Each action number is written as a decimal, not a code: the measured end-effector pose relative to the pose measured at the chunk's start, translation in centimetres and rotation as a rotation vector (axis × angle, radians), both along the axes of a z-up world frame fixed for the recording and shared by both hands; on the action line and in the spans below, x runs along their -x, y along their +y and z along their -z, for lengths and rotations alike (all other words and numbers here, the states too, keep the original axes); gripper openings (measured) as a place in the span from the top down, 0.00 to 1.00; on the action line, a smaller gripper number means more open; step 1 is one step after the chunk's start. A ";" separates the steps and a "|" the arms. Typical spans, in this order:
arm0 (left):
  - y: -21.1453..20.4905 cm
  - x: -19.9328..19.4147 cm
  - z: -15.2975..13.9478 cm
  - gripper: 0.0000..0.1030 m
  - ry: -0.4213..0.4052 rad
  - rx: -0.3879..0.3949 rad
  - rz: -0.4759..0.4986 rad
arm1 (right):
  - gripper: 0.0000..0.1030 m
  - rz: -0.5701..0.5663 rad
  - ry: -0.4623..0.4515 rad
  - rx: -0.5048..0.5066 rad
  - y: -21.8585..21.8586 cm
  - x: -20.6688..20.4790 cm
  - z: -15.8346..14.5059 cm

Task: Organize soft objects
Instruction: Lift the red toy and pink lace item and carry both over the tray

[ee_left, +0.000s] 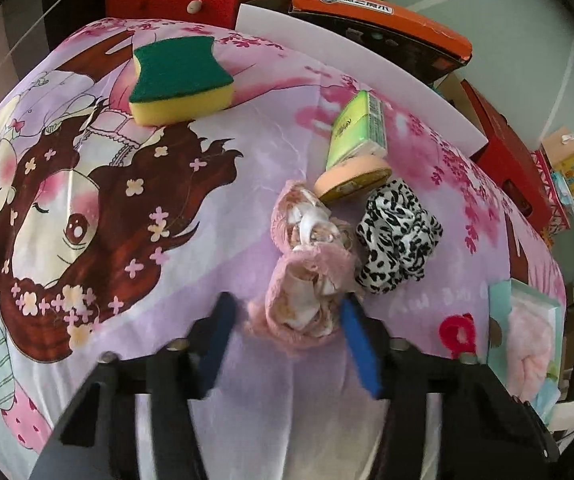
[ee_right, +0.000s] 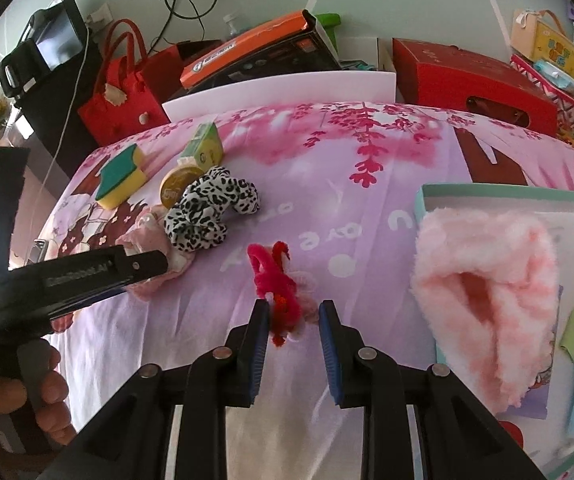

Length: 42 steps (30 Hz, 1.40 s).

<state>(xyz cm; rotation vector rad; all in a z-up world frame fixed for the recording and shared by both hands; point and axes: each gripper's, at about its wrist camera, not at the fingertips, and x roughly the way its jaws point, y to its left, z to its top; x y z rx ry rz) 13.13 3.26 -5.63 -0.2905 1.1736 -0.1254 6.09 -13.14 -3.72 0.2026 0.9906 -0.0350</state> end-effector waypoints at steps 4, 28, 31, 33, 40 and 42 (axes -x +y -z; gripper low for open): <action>1.0 0.0 0.1 0.78 0.005 0.040 -0.039 | 0.74 -0.003 0.003 -0.005 0.0 0.0 0.1; 2.0 1.8 -4.3 0.92 -0.107 0.057 -0.035 | 0.74 0.016 -0.057 -0.041 -0.9 0.7 -1.9; 2.1 2.3 -5.5 0.92 -0.143 0.057 -0.038 | 0.74 0.017 -0.075 -0.045 -1.1 0.9 -2.4; 2.2 2.6 -6.3 0.92 -0.168 0.064 -0.039 | 0.74 0.020 -0.088 -0.050 -1.3 1.1 -2.9; 0.5 3.5 -9.0 0.92 -0.247 0.068 0.008 | 0.74 0.052 -0.119 -0.064 -2.6 2.0 -4.2; -0.3 3.9 -9.9 0.92 -0.274 0.076 0.034 | 0.74 0.068 -0.138 -0.068 -3.3 2.4 -4.9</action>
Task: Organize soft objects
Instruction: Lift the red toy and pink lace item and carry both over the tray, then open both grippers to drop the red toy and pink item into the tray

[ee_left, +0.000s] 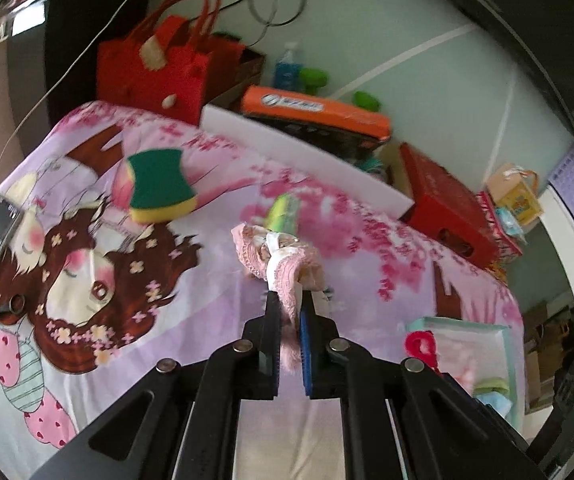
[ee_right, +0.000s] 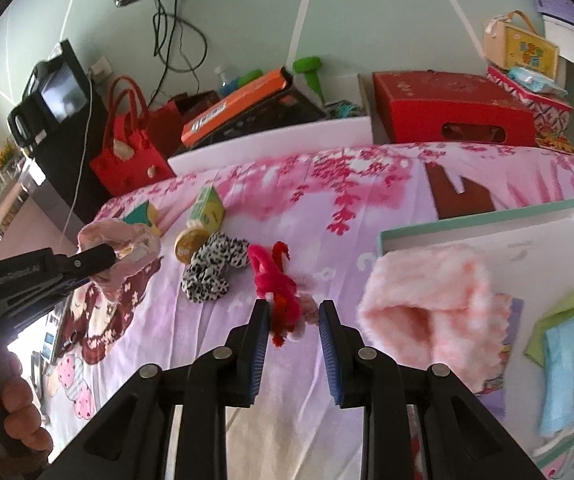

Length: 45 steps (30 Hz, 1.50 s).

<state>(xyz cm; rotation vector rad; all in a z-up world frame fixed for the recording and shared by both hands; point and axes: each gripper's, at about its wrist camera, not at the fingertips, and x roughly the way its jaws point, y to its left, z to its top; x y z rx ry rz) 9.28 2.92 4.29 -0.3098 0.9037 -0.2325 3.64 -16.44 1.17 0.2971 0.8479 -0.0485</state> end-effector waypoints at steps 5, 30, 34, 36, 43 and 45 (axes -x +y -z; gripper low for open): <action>-2.5 1.0 -1.8 0.92 -0.059 -0.010 0.063 | 0.74 0.053 -0.040 0.014 -2.3 1.1 -1.7; -19.0 4.8 -1.4 0.92 -0.162 -0.057 0.488 | 0.74 0.458 0.010 -0.019 -19.4 6.9 -1.0; -20.6 5.4 -1.1 0.92 -0.168 -0.062 0.535 | 0.74 0.484 0.019 -0.016 -20.6 7.3 -0.6; -21.5 5.7 -0.8 0.92 -0.166 -0.073 0.557 | 0.74 0.496 0.022 -0.012 -21.1 7.5 -0.5; -23.6 5.9 0.7 0.92 -0.136 -0.063 0.610 | 0.74 0.510 0.028 -0.010 -21.9 7.3 -0.1; -24.2 5.7 1.2 0.92 -0.120 -0.058 0.619 | 0.72 0.513 0.033 -0.010 -22.0 7.1 0.1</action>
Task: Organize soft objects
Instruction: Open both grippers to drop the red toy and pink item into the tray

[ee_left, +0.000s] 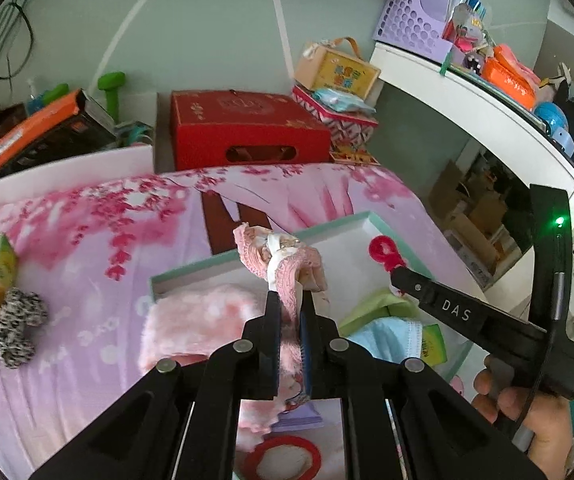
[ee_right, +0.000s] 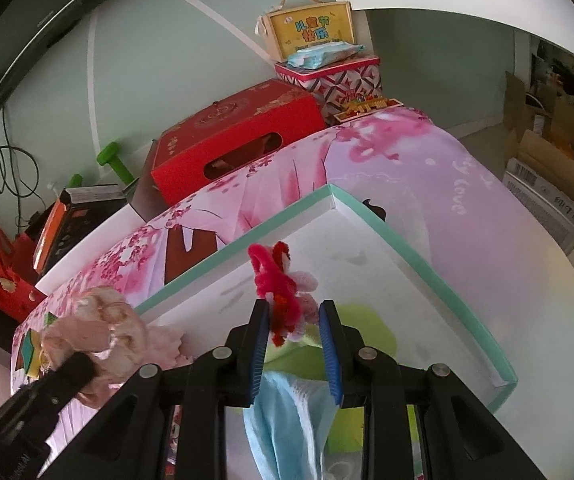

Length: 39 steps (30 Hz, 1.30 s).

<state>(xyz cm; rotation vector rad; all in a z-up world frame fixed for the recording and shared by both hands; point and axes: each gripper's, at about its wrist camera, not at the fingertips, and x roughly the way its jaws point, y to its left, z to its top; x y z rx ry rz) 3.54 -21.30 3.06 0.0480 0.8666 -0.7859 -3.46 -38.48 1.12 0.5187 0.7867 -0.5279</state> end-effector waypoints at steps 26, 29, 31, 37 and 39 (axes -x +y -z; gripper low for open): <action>0.6 -0.9 0.7 0.34 0.027 -0.124 -0.085 | 0.28 -0.002 0.081 0.059 0.5 -0.5 0.1; 1.1 -1.1 0.5 0.28 0.002 -0.162 -0.115 | 0.20 -0.002 0.105 0.069 0.5 -0.6 0.2; 1.4 -1.3 0.6 0.15 -0.006 -0.178 -0.137 | 0.19 -0.003 0.114 0.074 0.5 -0.6 0.3; 2.5 -2.2 1.1 0.06 -0.009 -0.199 -0.202 | 0.01 -0.002 0.121 0.074 0.4 -0.6 0.3; 2.8 -2.3 1.2 0.03 -0.020 -0.206 -0.226 | 0.00 -0.004 0.119 0.076 0.4 -0.5 0.3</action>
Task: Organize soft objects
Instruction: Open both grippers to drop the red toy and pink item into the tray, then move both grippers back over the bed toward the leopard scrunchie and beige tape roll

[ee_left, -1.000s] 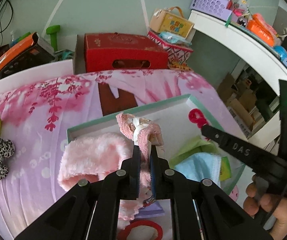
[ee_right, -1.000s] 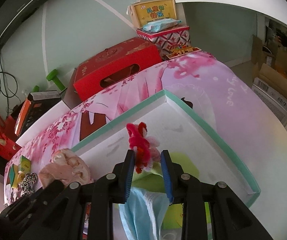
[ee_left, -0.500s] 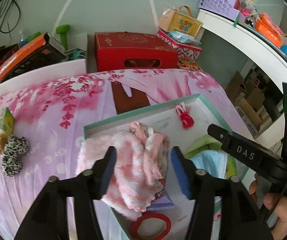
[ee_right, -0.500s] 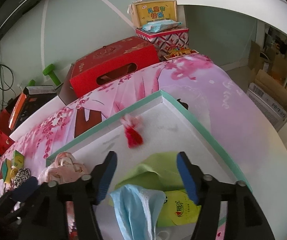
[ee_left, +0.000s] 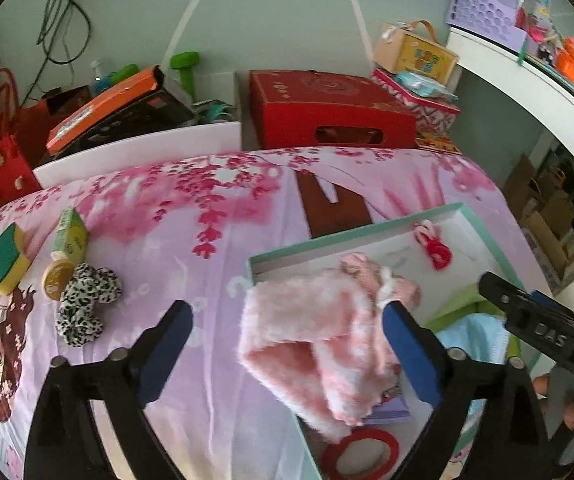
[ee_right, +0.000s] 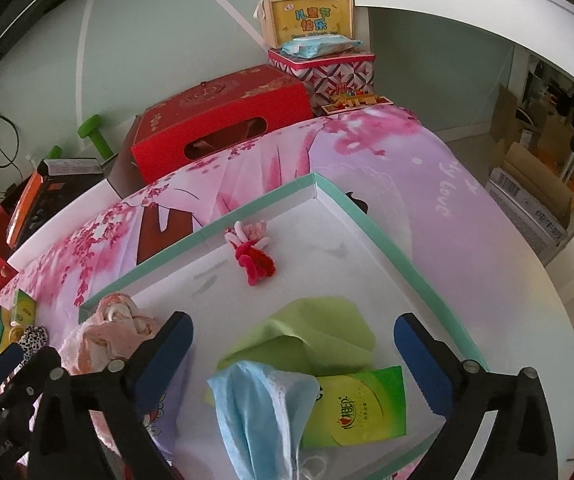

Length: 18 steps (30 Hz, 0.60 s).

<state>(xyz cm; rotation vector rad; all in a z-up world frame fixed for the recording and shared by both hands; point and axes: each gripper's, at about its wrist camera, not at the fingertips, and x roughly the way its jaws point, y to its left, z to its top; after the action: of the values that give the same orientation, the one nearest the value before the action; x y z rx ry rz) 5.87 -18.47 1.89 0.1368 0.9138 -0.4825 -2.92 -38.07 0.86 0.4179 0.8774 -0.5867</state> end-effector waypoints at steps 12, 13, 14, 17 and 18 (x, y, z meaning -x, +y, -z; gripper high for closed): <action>0.9 -0.2 0.4 0.02 -0.017 -0.050 -0.041 | 0.00 -0.013 -0.021 -0.004 0.5 -0.2 -0.4; 1.0 -0.2 0.4 0.02 -0.015 -0.054 -0.042 | 0.00 -0.014 -0.021 -0.004 0.6 -0.3 -0.5; 1.1 -0.2 0.4 0.02 -0.014 -0.059 -0.043 | 0.00 -0.016 -0.022 -0.002 0.8 -0.4 -0.6; 1.9 -0.2 0.2 0.02 -0.015 -0.067 -0.054 | 0.00 -0.042 -0.040 0.002 1.9 -1.0 -1.2; 2.3 -0.3 0.1 0.02 -0.016 -0.069 -0.062 | 0.00 -0.056 -0.047 0.005 2.4 -1.3 -1.5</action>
<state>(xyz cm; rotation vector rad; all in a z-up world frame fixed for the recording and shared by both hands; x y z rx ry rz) 6.14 -16.19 1.79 0.1744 0.9170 -0.3917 -1.59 -35.66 2.35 0.4002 0.8398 -0.5258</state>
